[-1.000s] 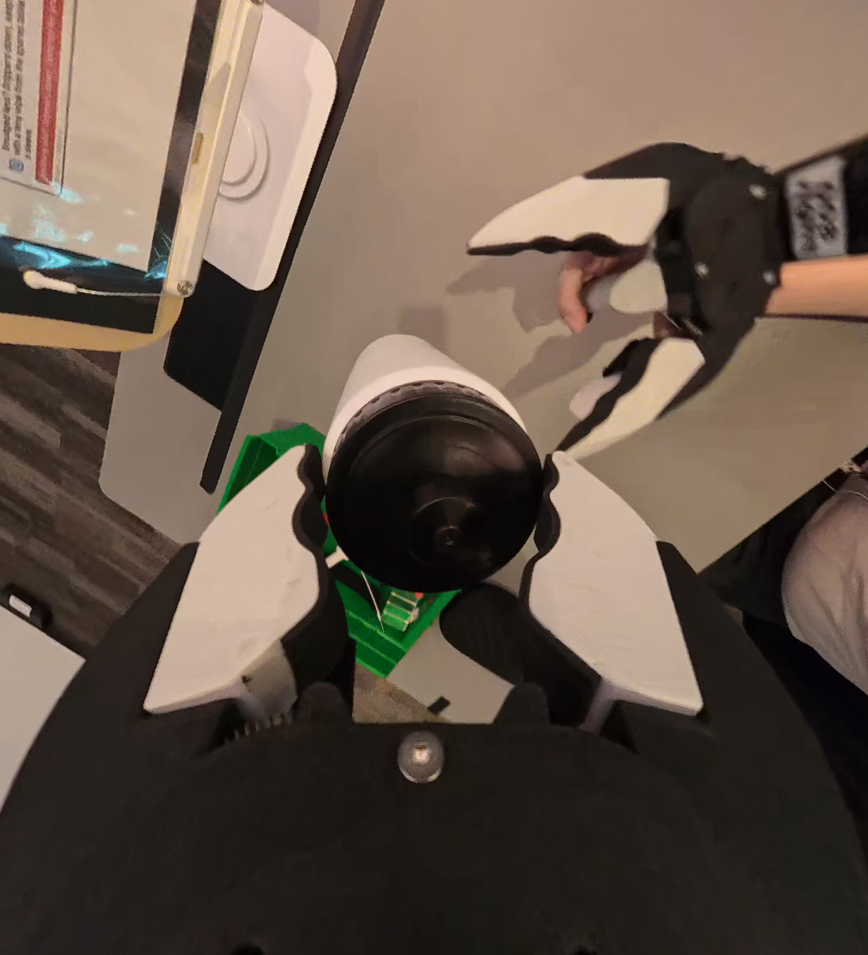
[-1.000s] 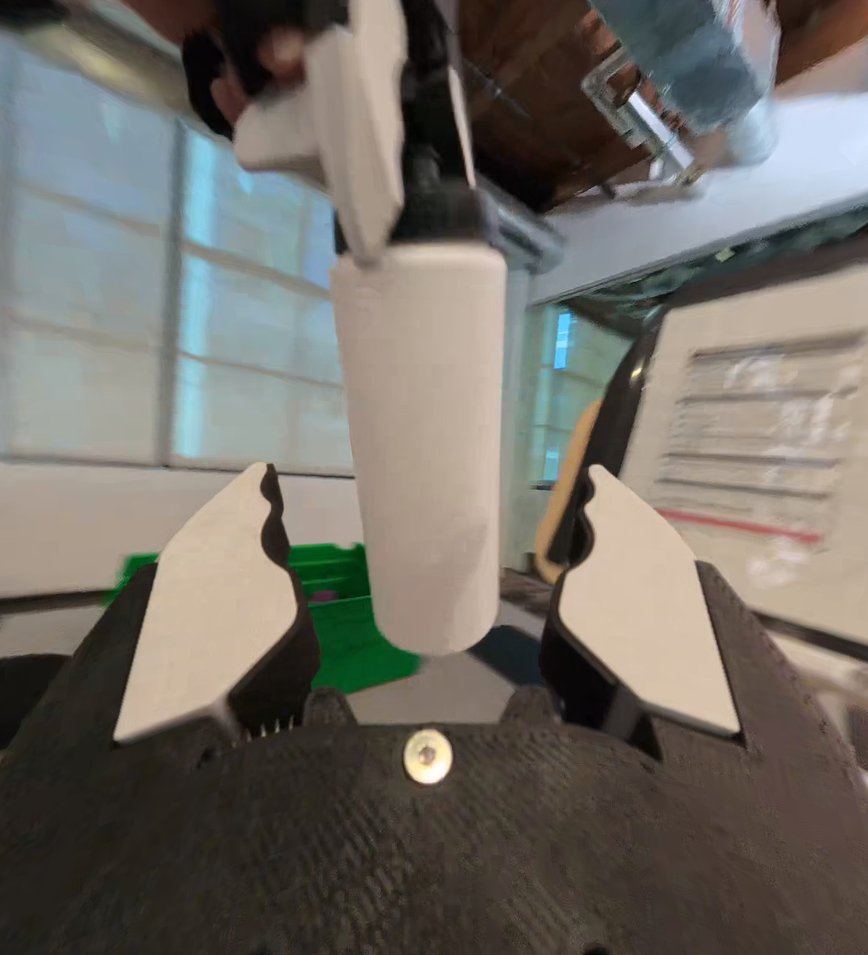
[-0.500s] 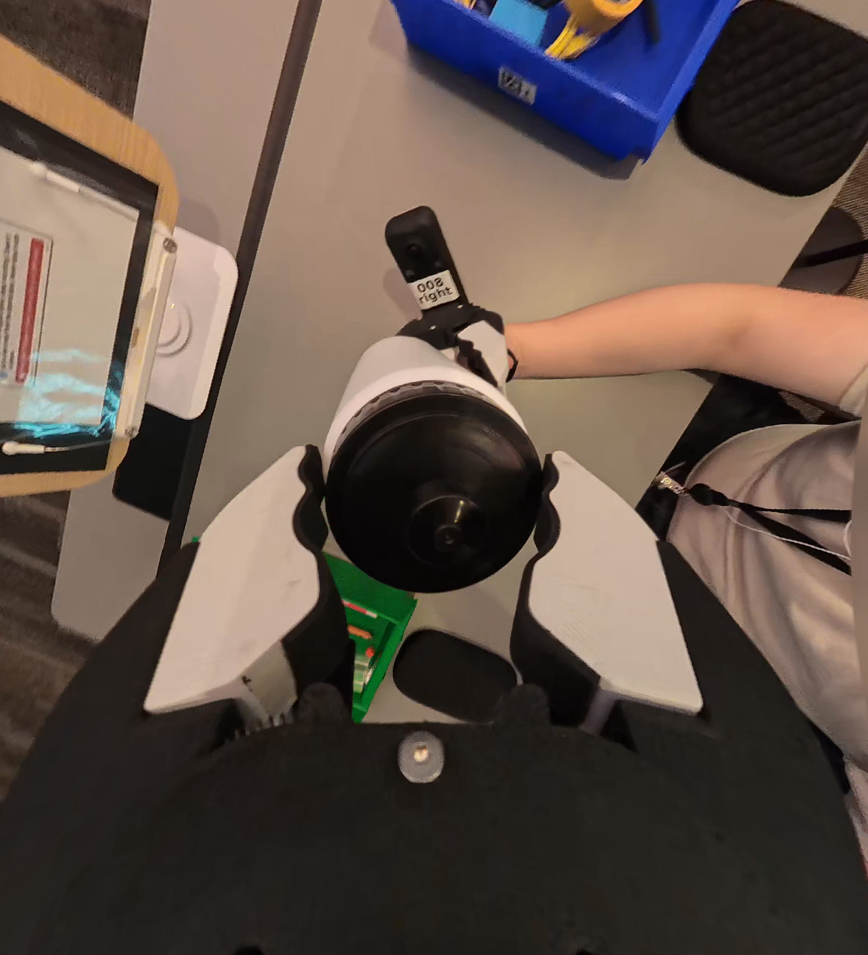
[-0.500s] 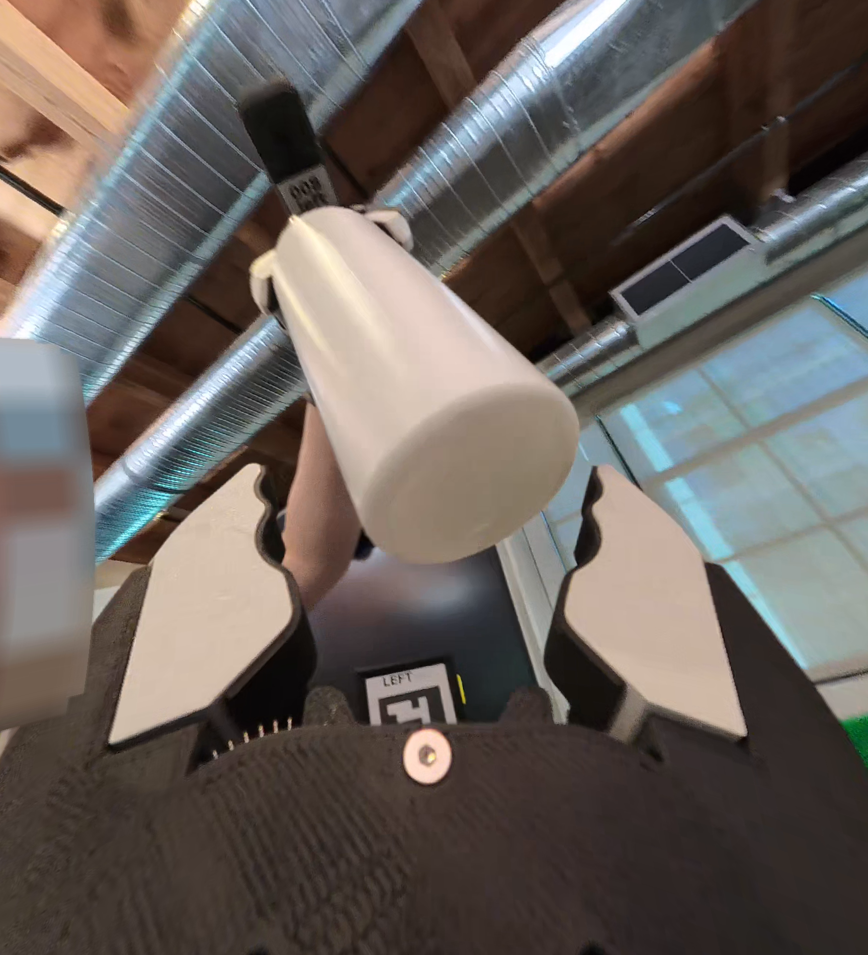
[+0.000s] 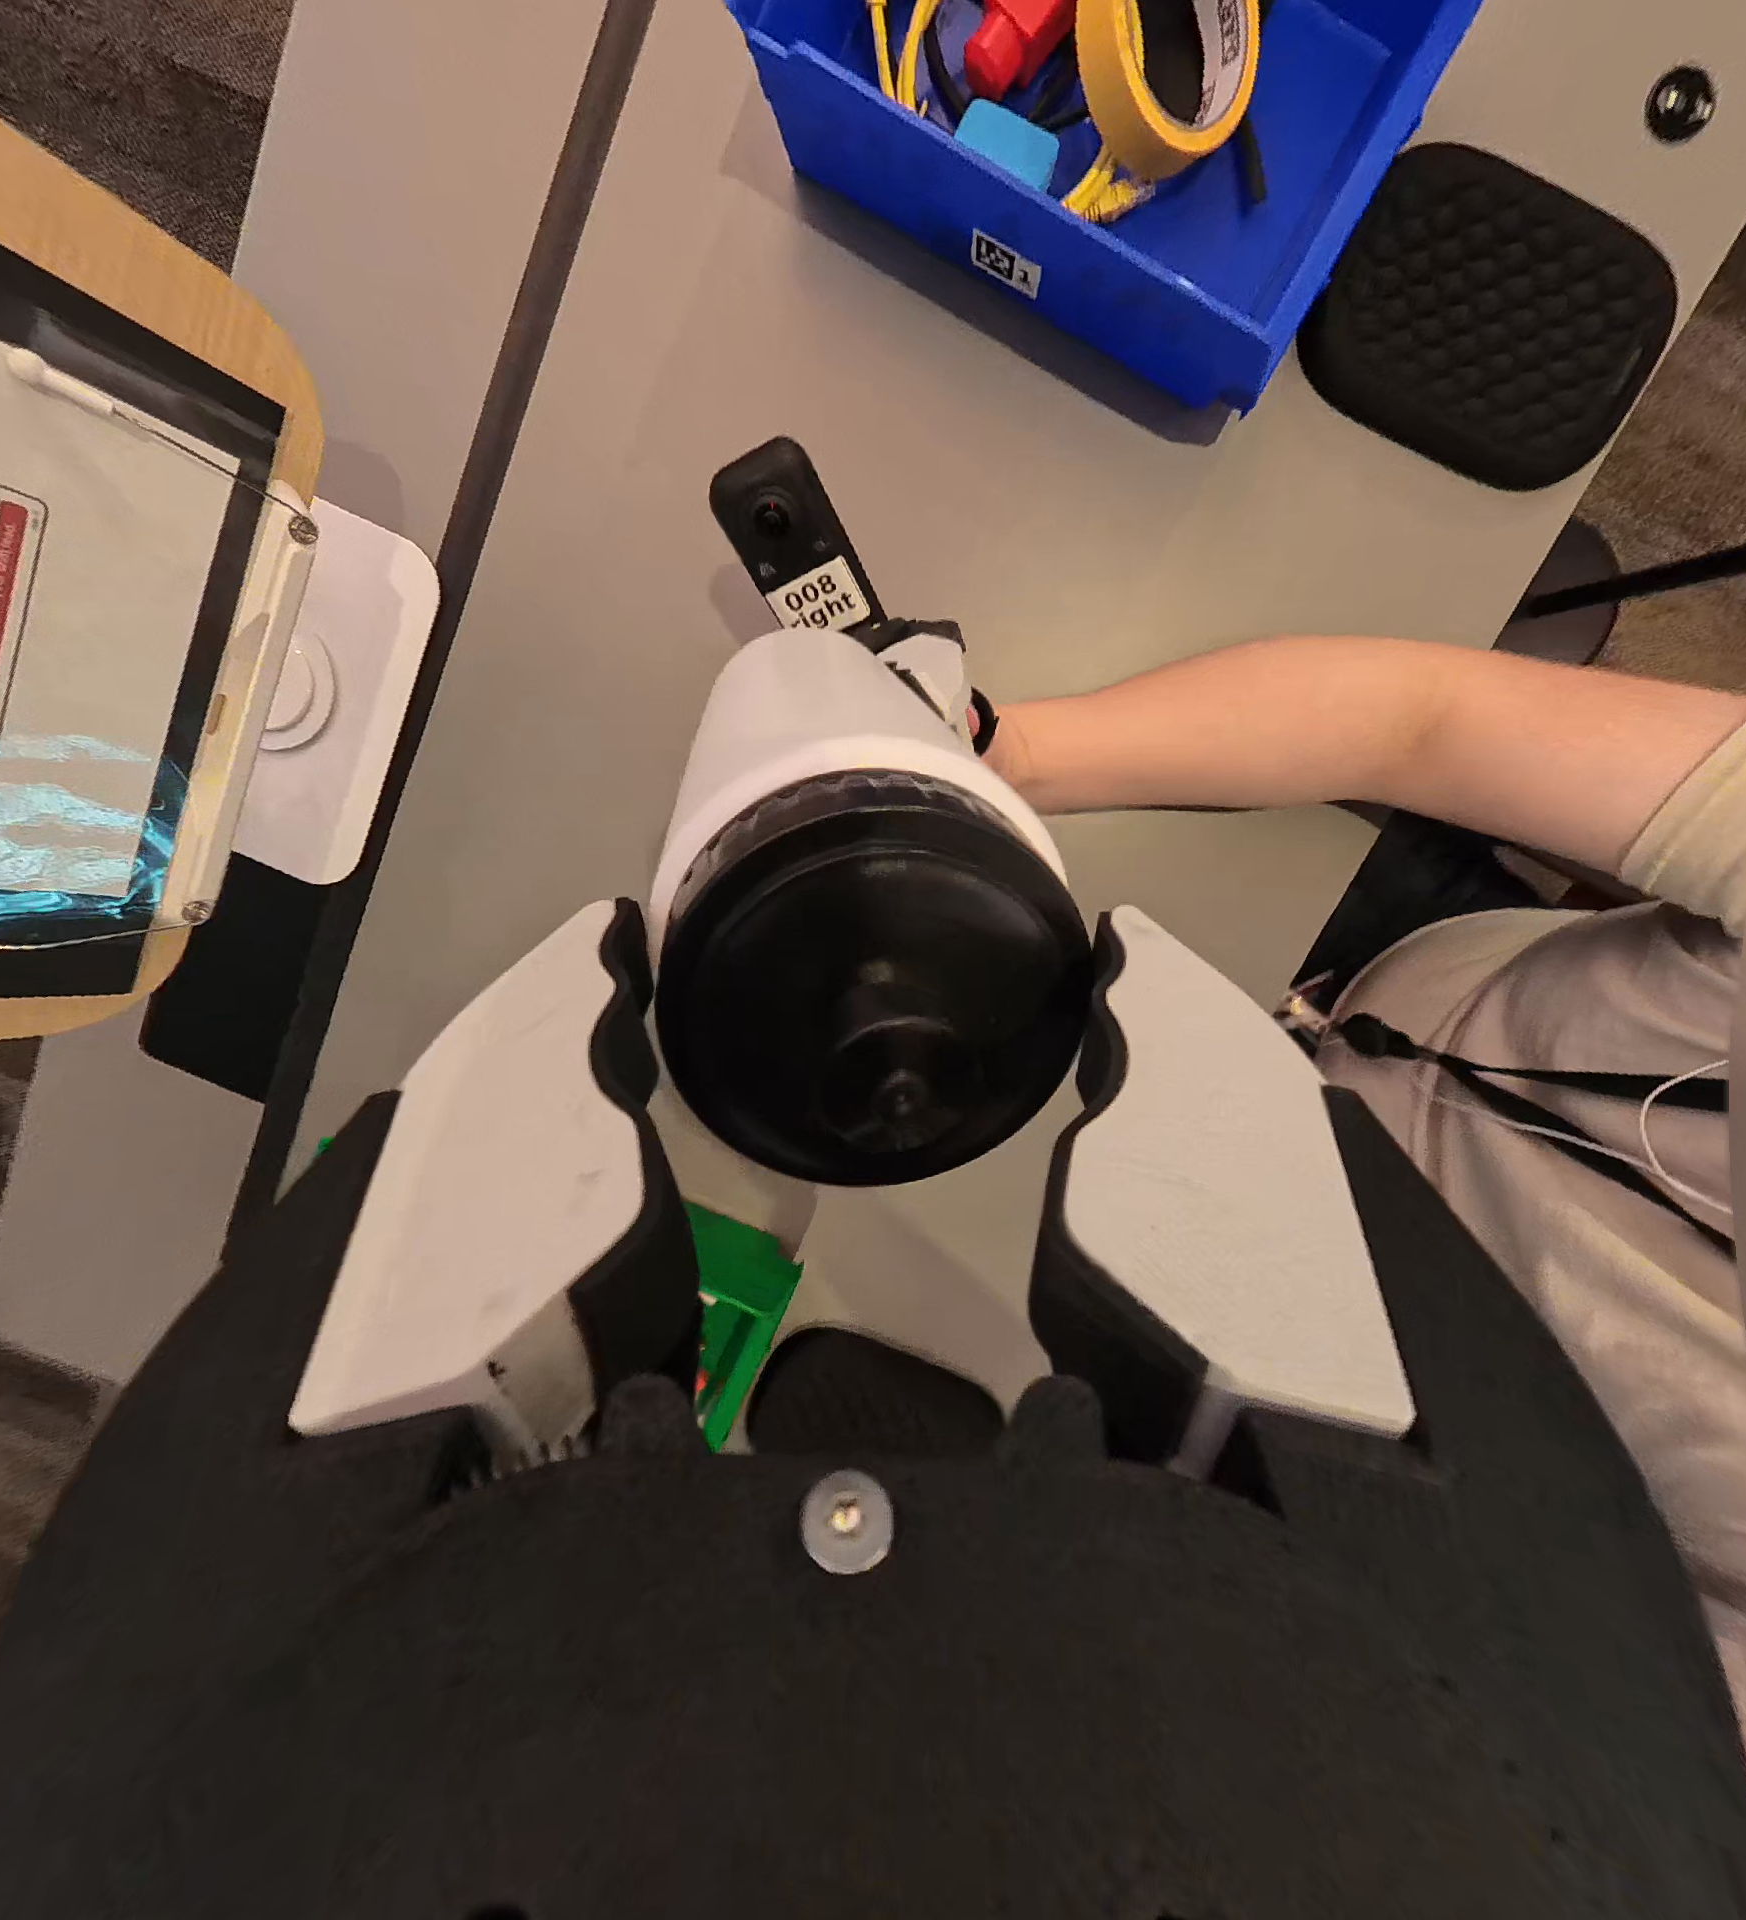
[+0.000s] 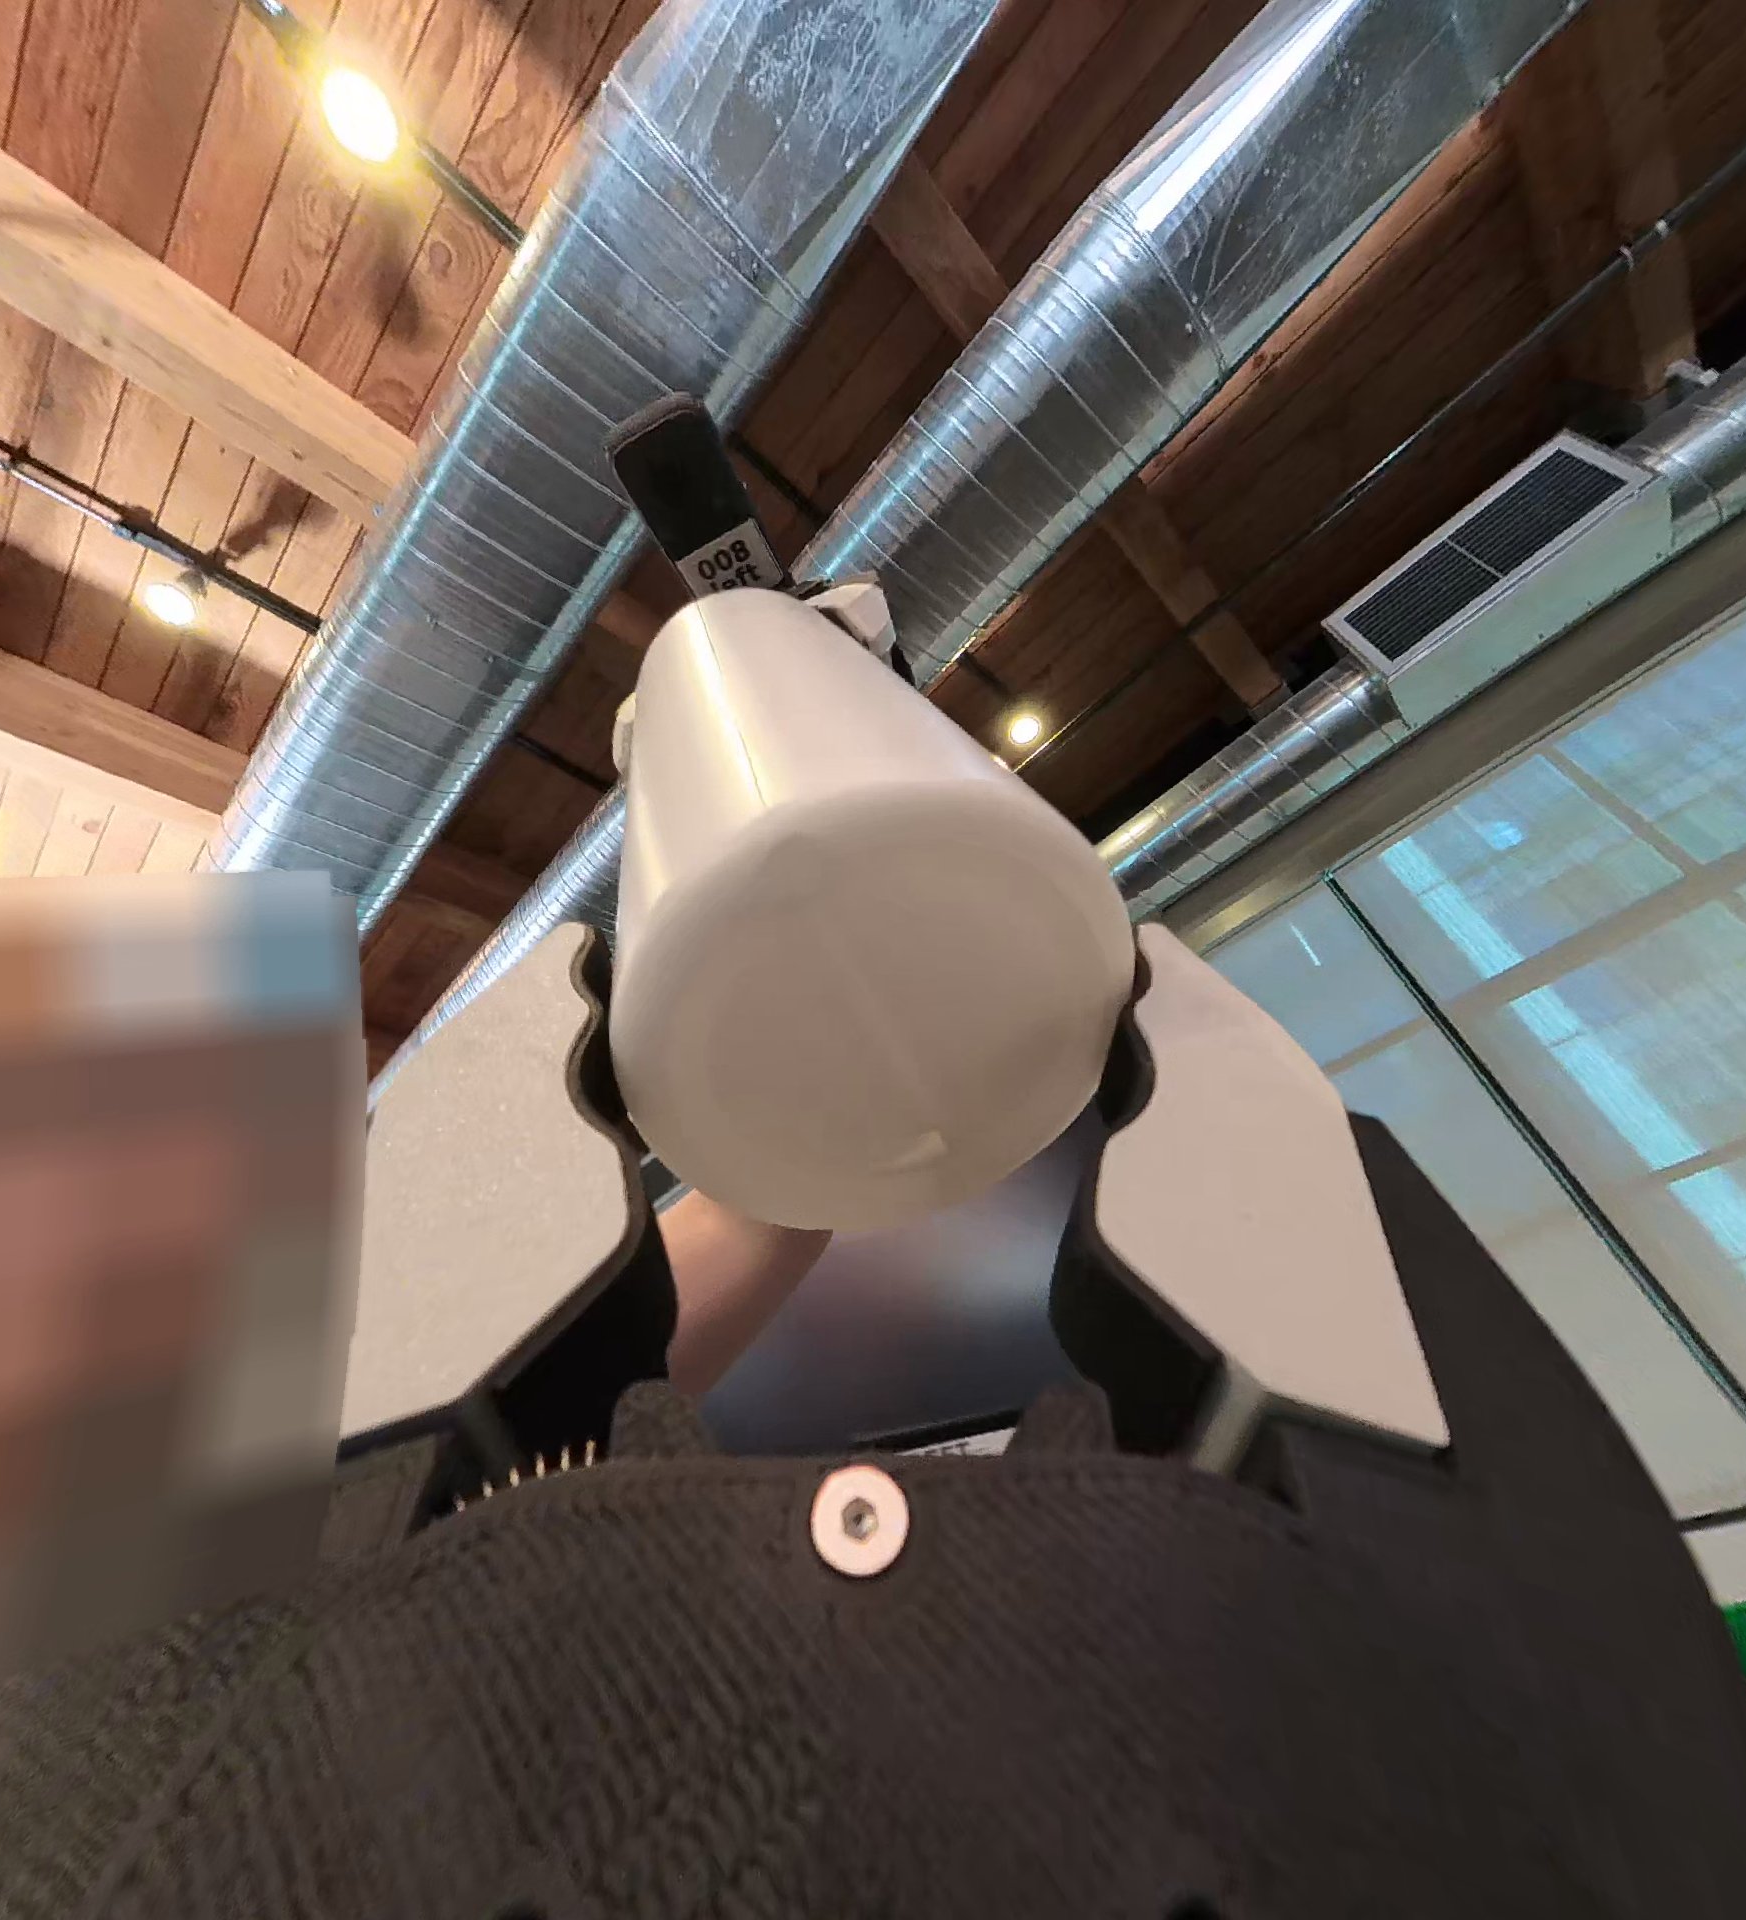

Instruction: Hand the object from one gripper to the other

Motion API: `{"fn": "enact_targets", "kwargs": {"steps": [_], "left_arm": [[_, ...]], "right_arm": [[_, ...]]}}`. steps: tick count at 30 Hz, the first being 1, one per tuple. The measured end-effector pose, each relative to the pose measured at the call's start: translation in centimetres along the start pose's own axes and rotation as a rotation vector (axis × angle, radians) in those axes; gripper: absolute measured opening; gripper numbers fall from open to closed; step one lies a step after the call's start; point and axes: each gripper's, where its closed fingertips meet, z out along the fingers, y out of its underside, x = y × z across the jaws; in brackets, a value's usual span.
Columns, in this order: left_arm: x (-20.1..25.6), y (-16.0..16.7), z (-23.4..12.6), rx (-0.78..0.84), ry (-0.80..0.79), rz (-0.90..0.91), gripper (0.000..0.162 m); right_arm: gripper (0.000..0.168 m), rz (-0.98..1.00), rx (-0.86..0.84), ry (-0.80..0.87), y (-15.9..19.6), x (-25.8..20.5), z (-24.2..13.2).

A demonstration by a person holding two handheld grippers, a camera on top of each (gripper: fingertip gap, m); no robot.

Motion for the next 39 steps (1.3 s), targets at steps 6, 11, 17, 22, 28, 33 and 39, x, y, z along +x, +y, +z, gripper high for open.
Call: {"fn": "enact_targets", "kwargs": {"steps": [6, 11, 17, 22, 28, 33, 39], "left_arm": [[-1.6, -0.3, -0.6, 0.044, 0.029, -0.113, 0.080], [-3.3, -0.7, -1.5, 0.090, -0.028, -0.106, 0.083], [-4.5, -1.4, -4.6, 0.232, -0.090, -0.113, 0.098], [-4.6, 0.1, -8.0, 0.399, -0.104, -0.133, 0.101], [-5.3, 7.1, -9.9, 0.670, -0.270, -0.186, 0.106], [-3.0, 14.8, -8.4, 1.005, -0.344, -0.181, 0.093], [0.3, 20.2, -1.6, 1.100, -0.109, -0.243, 0.106]], "right_arm": [[0.092, 0.109, 0.057, 0.021, 0.7, 1.0, 0.7], [0.092, 0.166, 0.091, 0.045, 1.5, 1.8, 1.2], [0.092, 0.173, 0.083, 0.091, 2.2, 2.6, 1.3], [0.092, 0.208, 0.113, 0.132, 2.3, 3.4, 1.2], [0.092, 0.343, 0.208, 0.115, 4.4, 3.5, 2.4], [0.092, 0.392, 0.194, 0.117, 6.7, 3.4, 3.9], [0.092, 0.412, 0.202, 0.063, 6.9, 1.7, 5.4]]}}
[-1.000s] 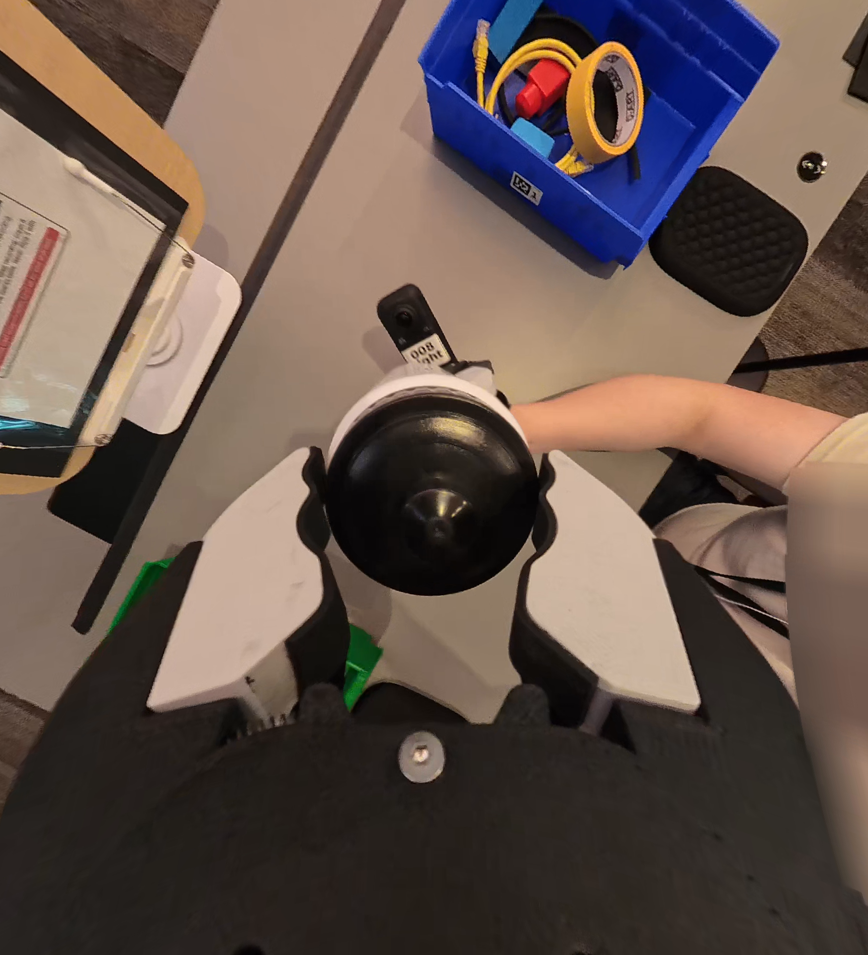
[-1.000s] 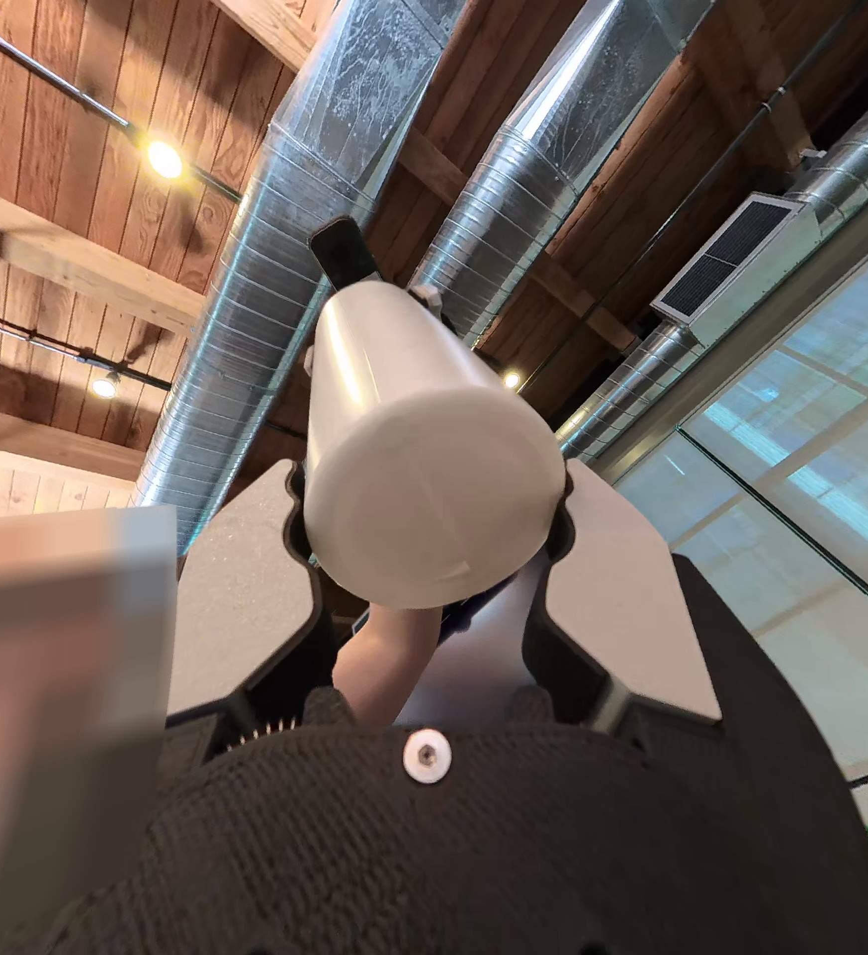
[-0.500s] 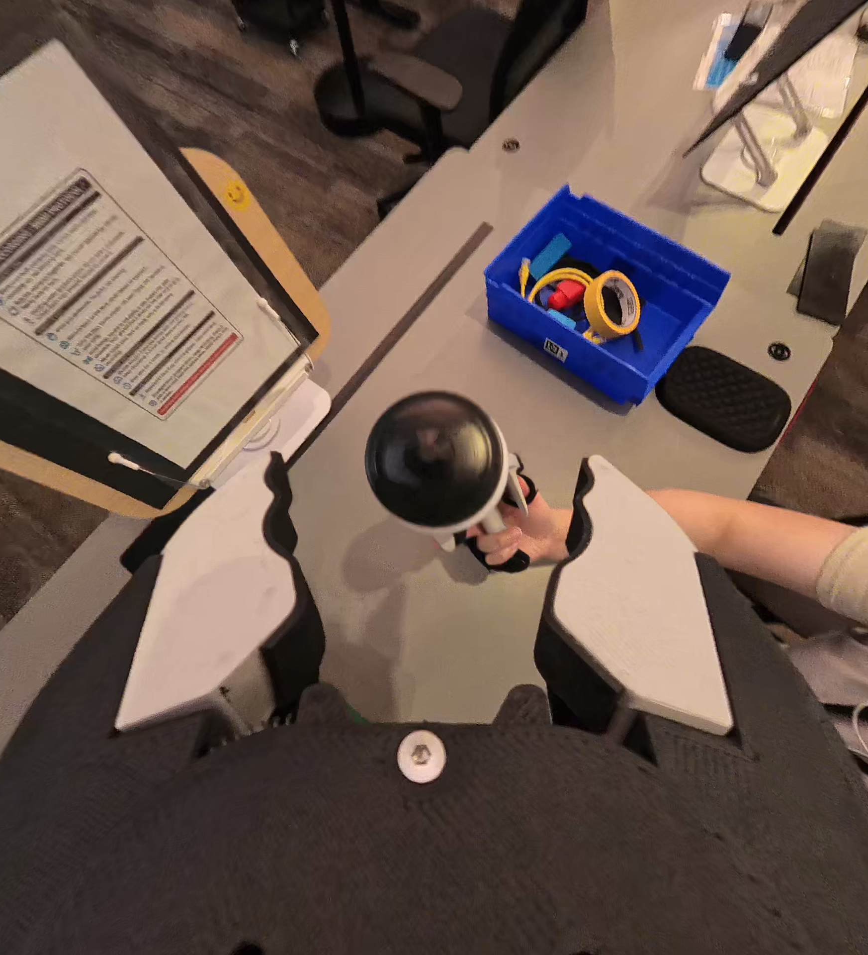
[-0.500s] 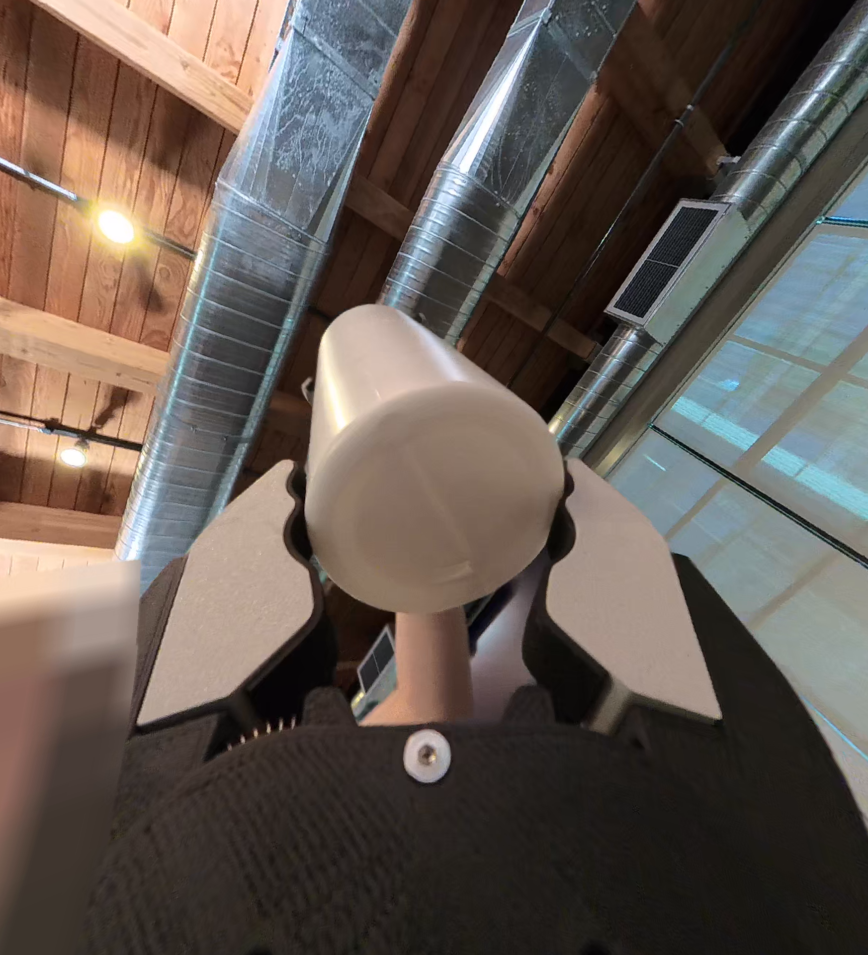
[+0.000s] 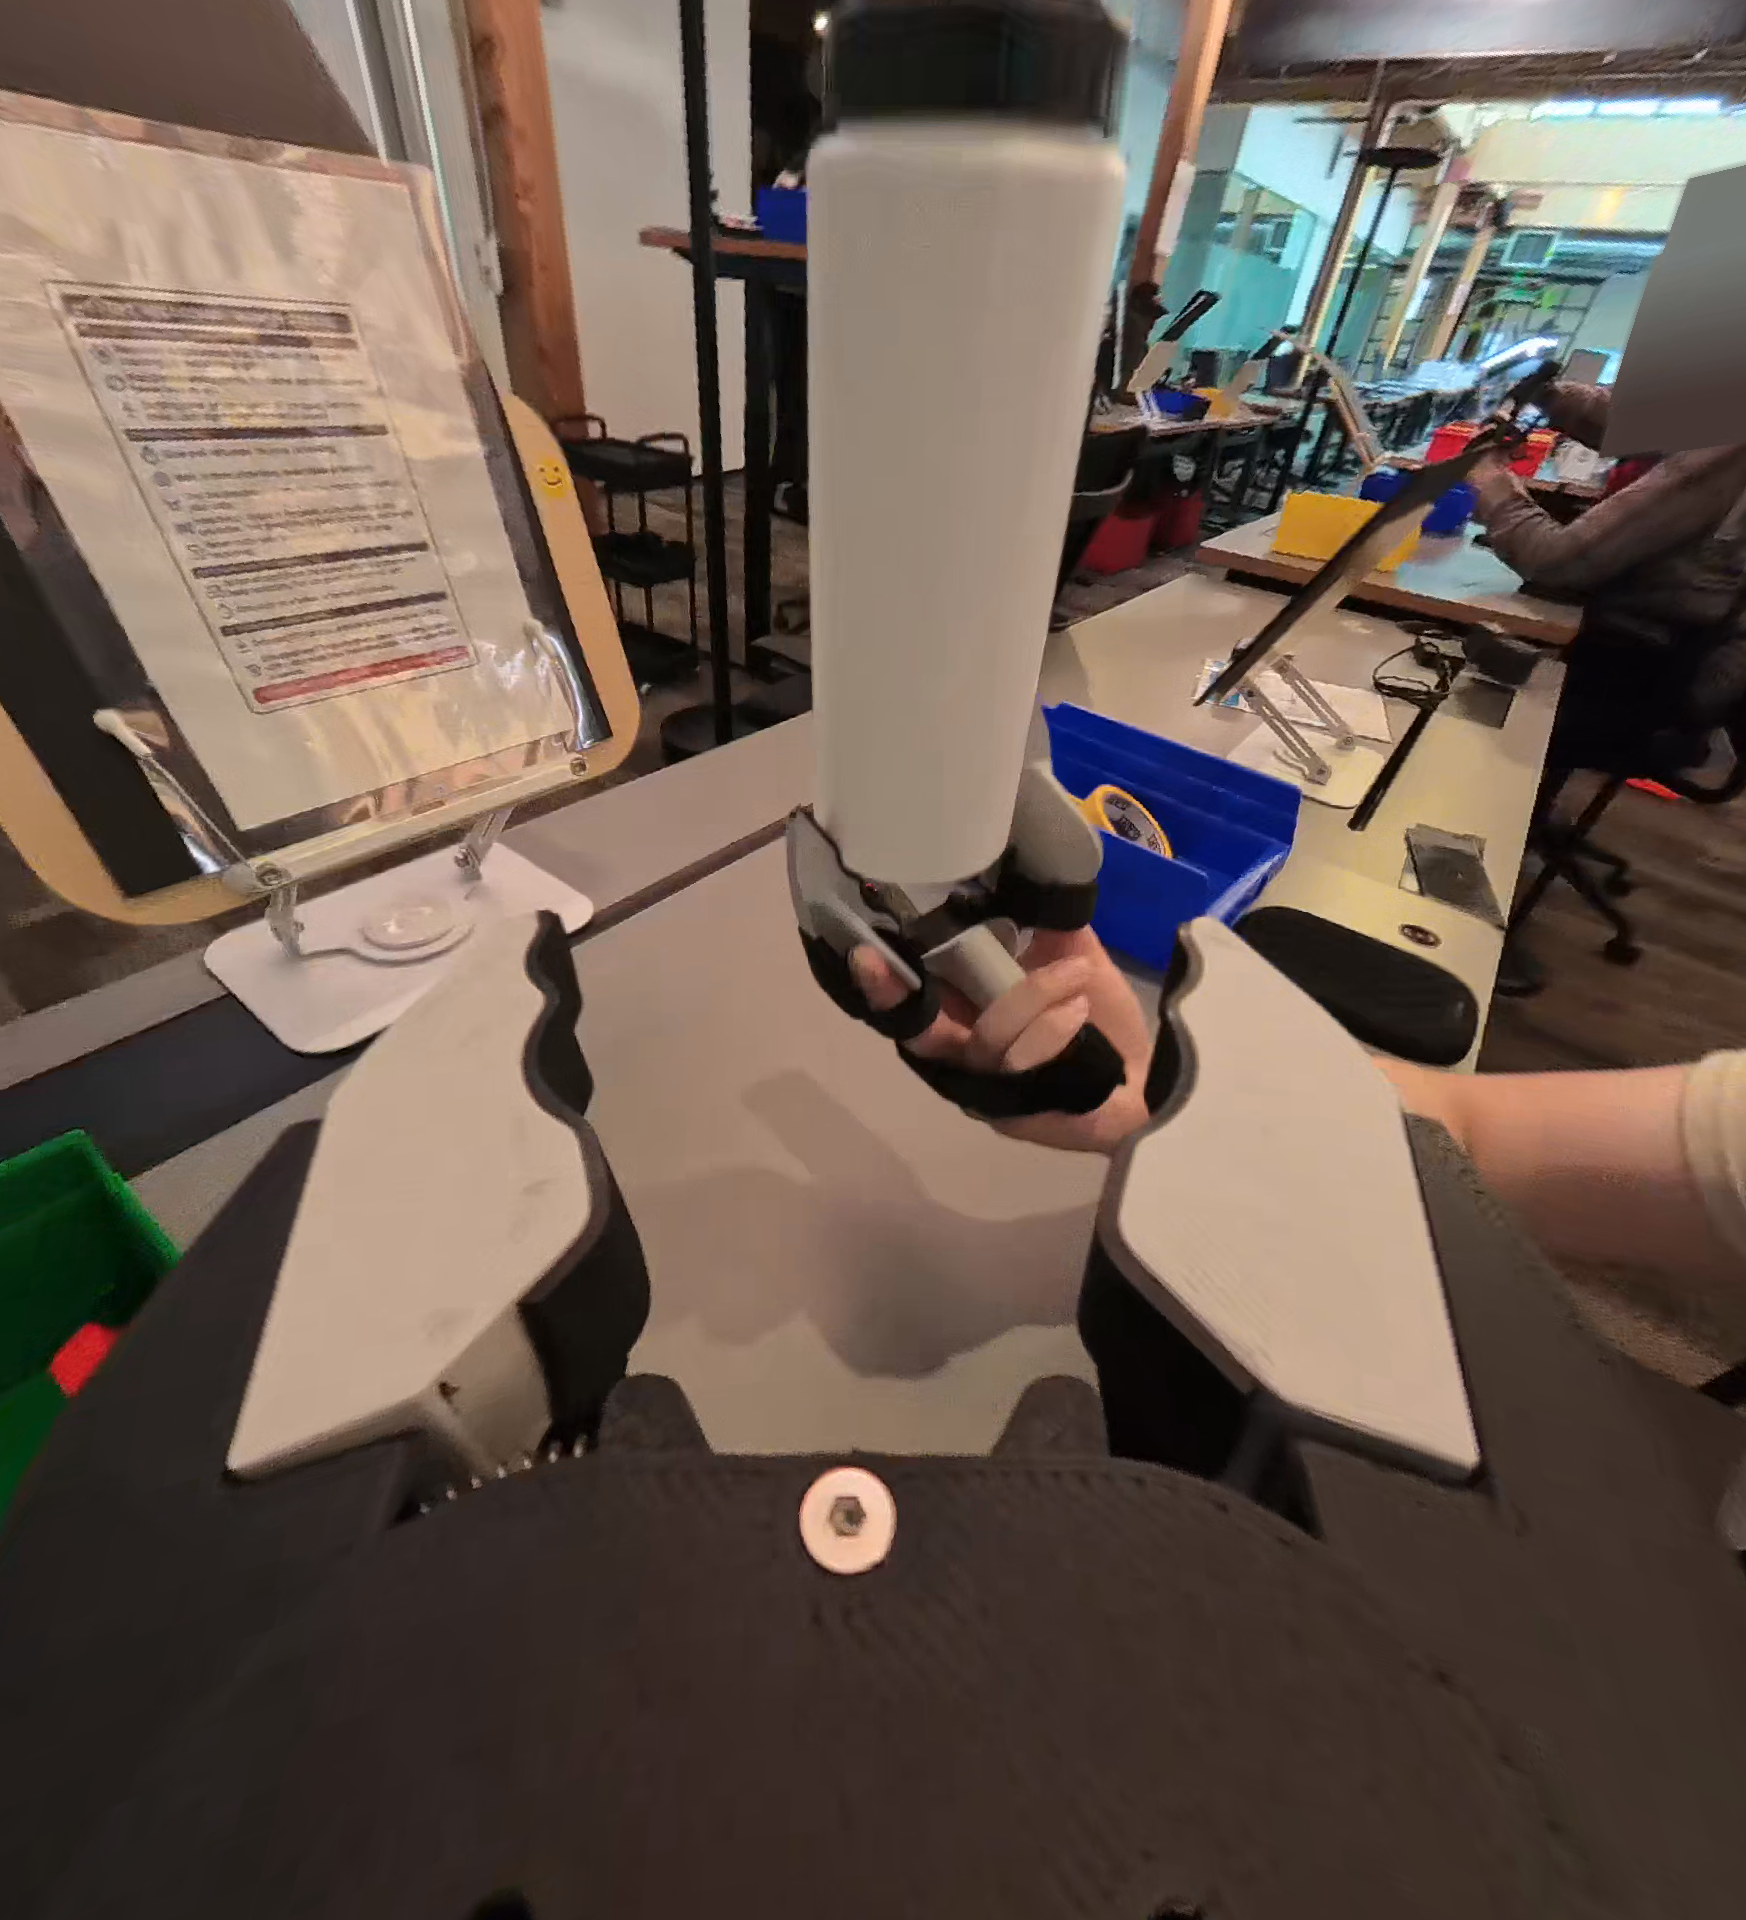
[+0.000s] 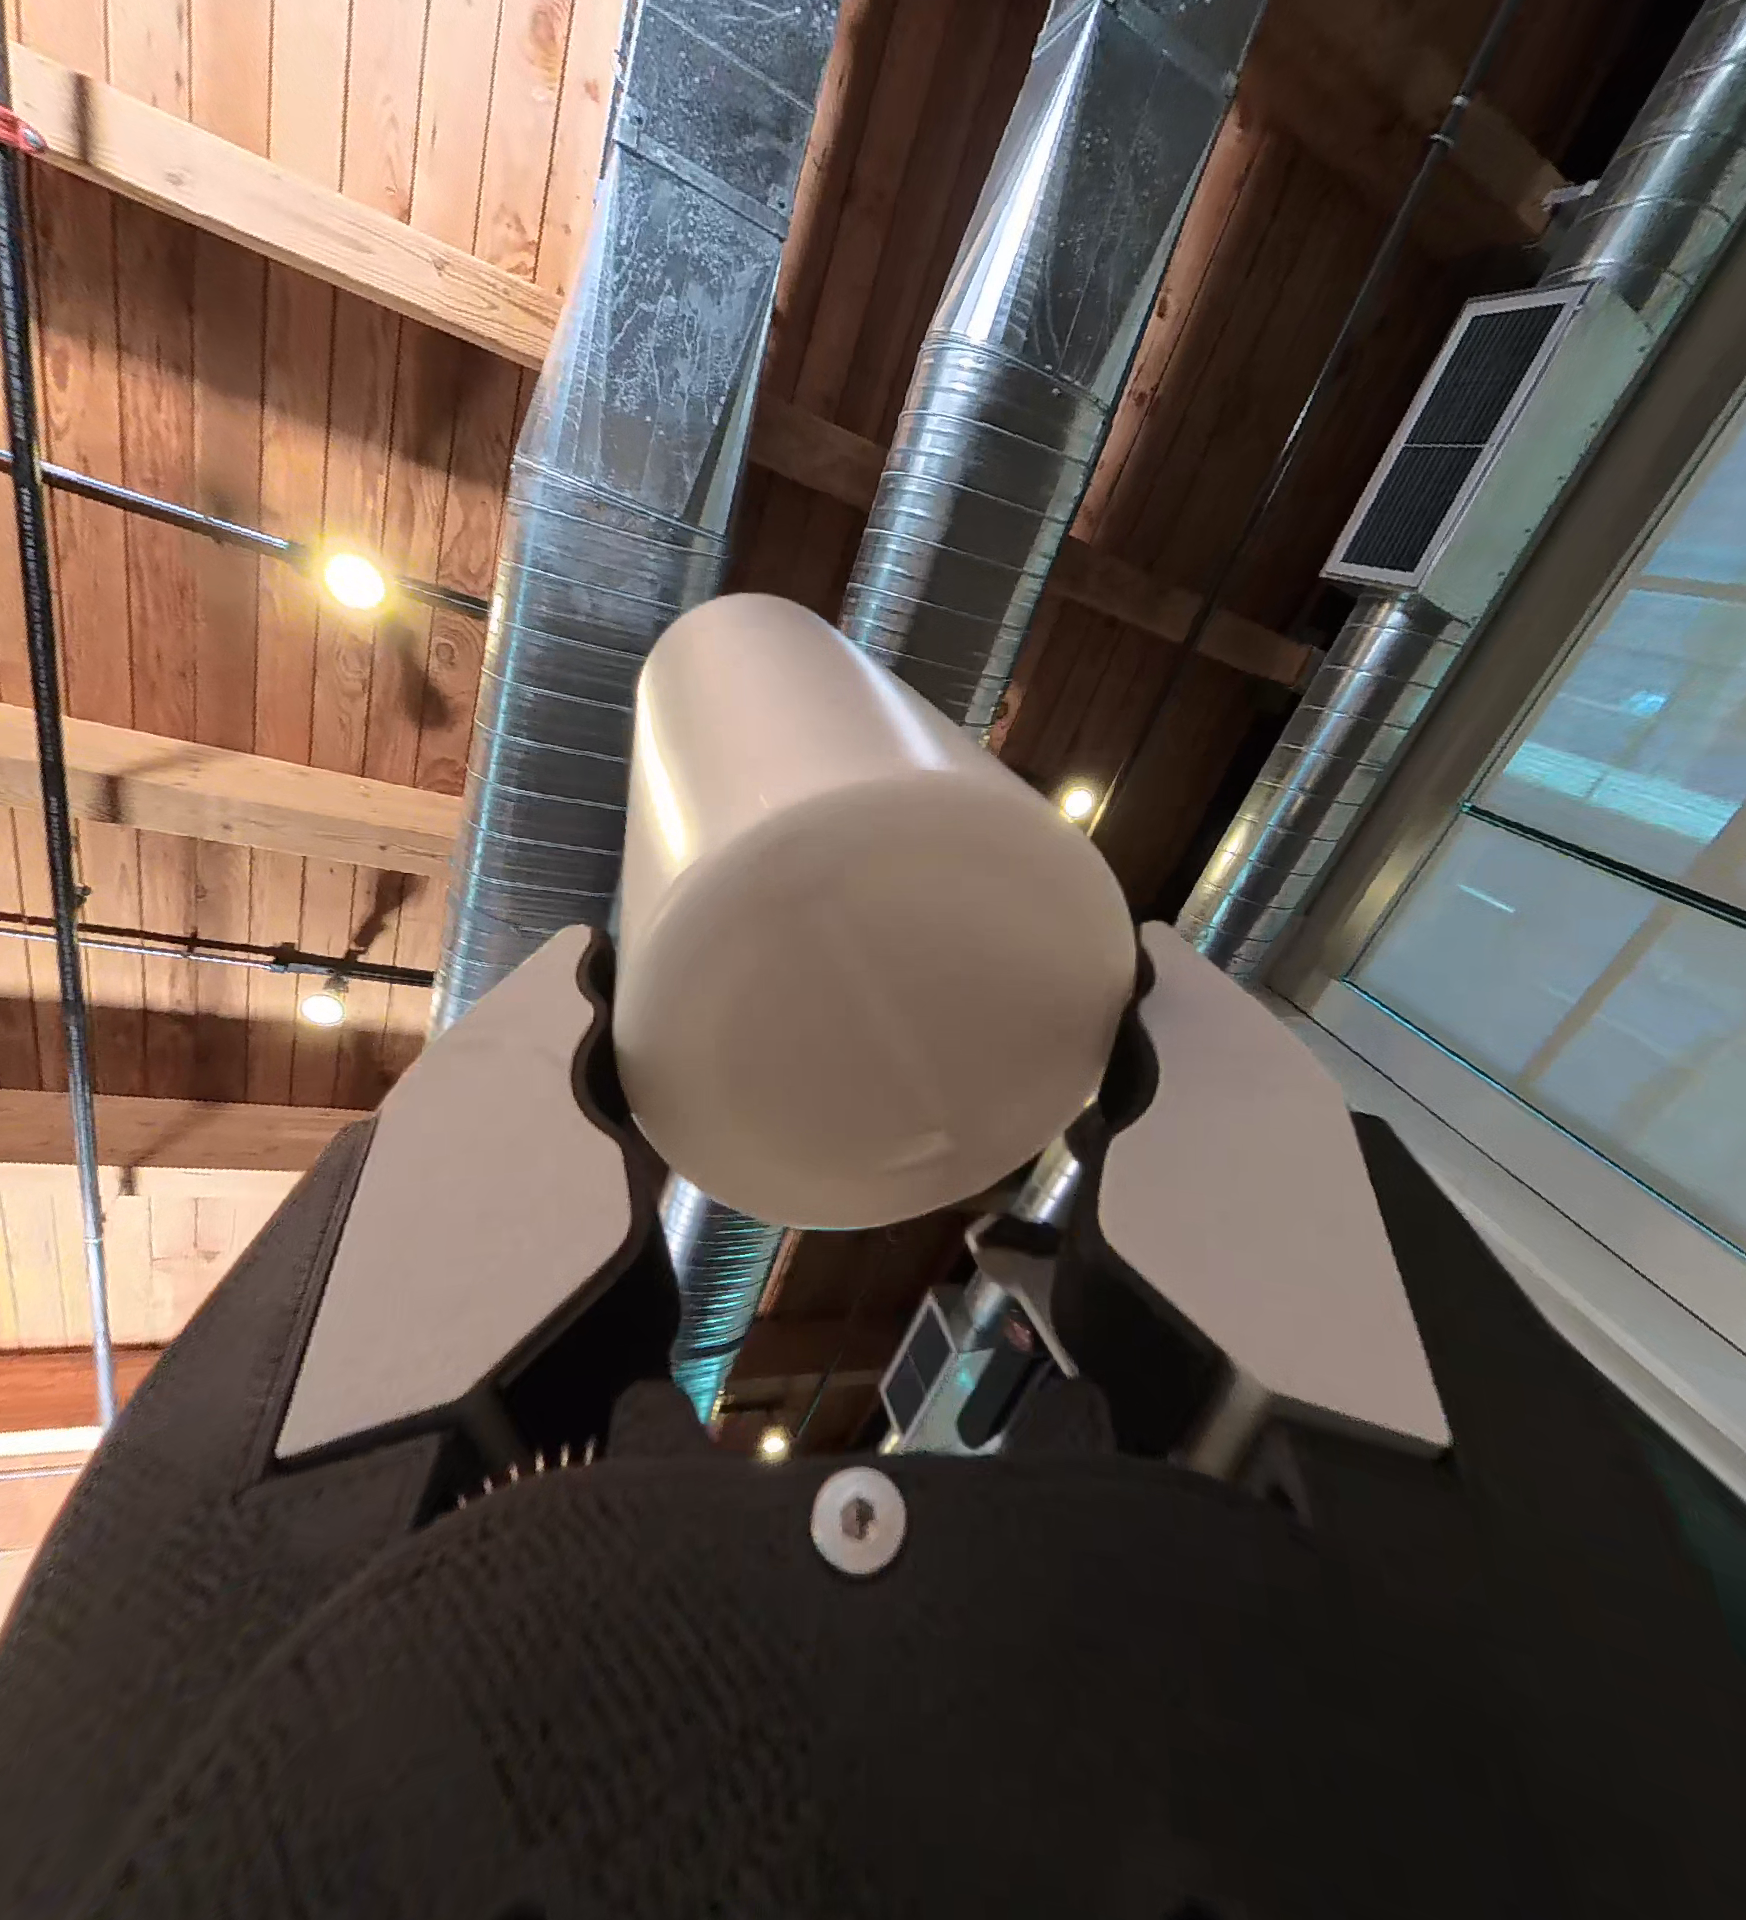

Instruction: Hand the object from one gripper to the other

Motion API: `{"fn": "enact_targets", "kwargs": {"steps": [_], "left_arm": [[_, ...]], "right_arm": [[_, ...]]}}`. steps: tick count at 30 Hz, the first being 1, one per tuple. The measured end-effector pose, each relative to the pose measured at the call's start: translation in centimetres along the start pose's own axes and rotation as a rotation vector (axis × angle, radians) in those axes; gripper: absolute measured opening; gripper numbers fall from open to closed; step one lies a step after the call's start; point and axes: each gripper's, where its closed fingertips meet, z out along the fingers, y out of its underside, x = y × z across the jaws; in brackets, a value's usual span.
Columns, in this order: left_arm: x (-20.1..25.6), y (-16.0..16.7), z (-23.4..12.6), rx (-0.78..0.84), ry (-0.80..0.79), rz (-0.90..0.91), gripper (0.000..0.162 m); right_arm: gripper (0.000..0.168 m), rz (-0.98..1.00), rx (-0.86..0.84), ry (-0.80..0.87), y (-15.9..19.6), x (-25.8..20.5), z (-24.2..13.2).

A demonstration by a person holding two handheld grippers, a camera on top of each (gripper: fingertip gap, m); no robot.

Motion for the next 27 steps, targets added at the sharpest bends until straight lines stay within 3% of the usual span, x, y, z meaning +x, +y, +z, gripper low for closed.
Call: {"fn": "enact_targets", "kwargs": {"steps": [4, 13, 15, 17, 22, 24, 27], "left_arm": [[0.4, 1.6, 1.2, 0.062, 0.050, 0.100, 0.111], [7.0, -0.6, 8.9, 0.071, 0.605, 0.099, 0.116], [7.5, 0.5, 10.6, -0.005, 0.590, 0.167, 0.112], [7.0, 1.2, 11.9, -0.027, 0.544, 0.233, 0.088], [6.4, 1.6, 12.2, -0.008, 0.545, 0.234, 0.086], [6.0, 1.1, 11.9, 0.017, 0.552, 0.185, 0.086], [4.5, 0.9, 11.6, 0.031, 0.502, 0.143, 0.086]], "right_arm": [[0.092, 0.047, 0.004, -0.041, 1.7, -0.6, 0.6], [0.092, 0.108, -0.067, -0.035, 5.7, -0.6, 0.5], [0.092, 0.108, -0.080, -0.020, 5.9, -0.5, 0.2], [0.092, 0.097, -0.103, -0.016, 6.0, -0.8, 0.0], [0.091, -0.086, -0.133, 0.163, 4.8, 0.1, -1.7], [0.100, -0.181, -0.084, 0.262, 3.2, 0.3, -3.6], [0.093, -0.358, -0.044, 0.395, 0.6, -1.3, -6.9]]}}
